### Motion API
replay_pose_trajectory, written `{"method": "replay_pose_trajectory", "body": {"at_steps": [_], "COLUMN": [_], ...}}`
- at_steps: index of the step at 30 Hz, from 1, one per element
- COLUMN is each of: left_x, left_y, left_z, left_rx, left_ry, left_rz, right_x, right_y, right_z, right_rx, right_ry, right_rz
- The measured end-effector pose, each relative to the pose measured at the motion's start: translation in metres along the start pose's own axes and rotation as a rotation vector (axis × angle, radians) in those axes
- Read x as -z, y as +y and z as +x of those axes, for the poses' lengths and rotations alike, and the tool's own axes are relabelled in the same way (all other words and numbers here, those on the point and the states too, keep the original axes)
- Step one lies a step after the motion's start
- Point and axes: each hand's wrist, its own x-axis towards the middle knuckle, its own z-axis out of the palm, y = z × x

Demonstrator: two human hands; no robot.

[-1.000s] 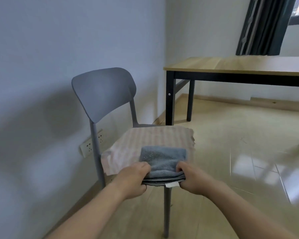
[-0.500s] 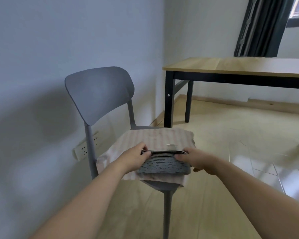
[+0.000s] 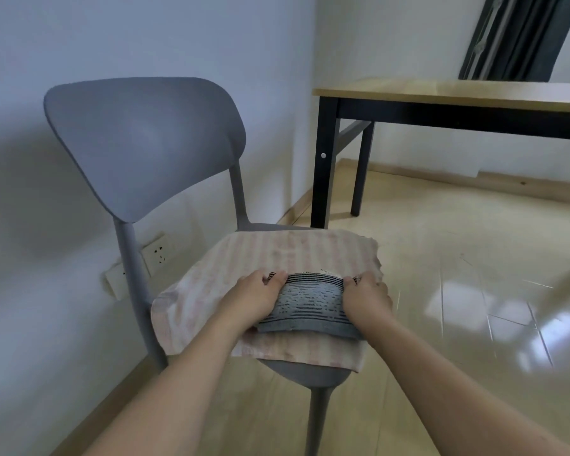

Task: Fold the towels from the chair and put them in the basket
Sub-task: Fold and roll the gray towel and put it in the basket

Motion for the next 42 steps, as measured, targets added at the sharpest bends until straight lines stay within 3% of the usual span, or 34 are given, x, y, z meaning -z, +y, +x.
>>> {"method": "replay_pose_trajectory", "body": {"at_steps": [12, 16, 18, 21, 26, 28, 32, 35, 39, 42], "left_x": [-0.008, 0.001, 0.011, 0.029, 0.059, 0.075, 0.096, 0.089, 0.053, 0.026], "left_y": [0.003, 0.009, 0.014, 0.027, 0.047, 0.058, 0.076, 0.082, 0.083, 0.087], "left_z": [-0.005, -0.022, -0.037, -0.063, -0.102, -0.115, -0.113, -0.080, 0.000, 0.055], "left_rx": [-0.004, -0.120, -0.204, -0.298, -0.491, -0.517, -0.477, -0.398, -0.181, 0.015], "left_ry": [0.138, 0.279, 0.402, 0.507, 0.459, 0.402, 0.326, 0.314, 0.238, 0.075], "left_rz": [0.090, 0.059, 0.097, 0.103, -0.087, -0.209, -0.406, -0.489, -0.592, -0.646], "right_x": [-0.006, 0.014, 0.031, 0.057, 0.074, 0.082, 0.096, 0.097, 0.086, 0.078], "right_y": [0.012, -0.001, -0.009, -0.019, -0.014, -0.010, -0.007, -0.014, -0.024, -0.027], "right_z": [-0.001, -0.018, -0.034, -0.061, -0.095, -0.109, -0.096, -0.052, 0.019, 0.067], "right_rx": [-0.059, 0.020, 0.120, 0.232, 0.302, 0.348, 0.209, 0.035, 0.041, 0.007], "right_ry": [0.088, 0.155, 0.218, 0.141, 0.059, 0.005, -0.314, -0.500, -0.383, -0.311], "right_rz": [0.104, 0.027, 0.143, 0.493, 0.424, 0.531, 0.936, 1.023, 0.860, 0.779]}}
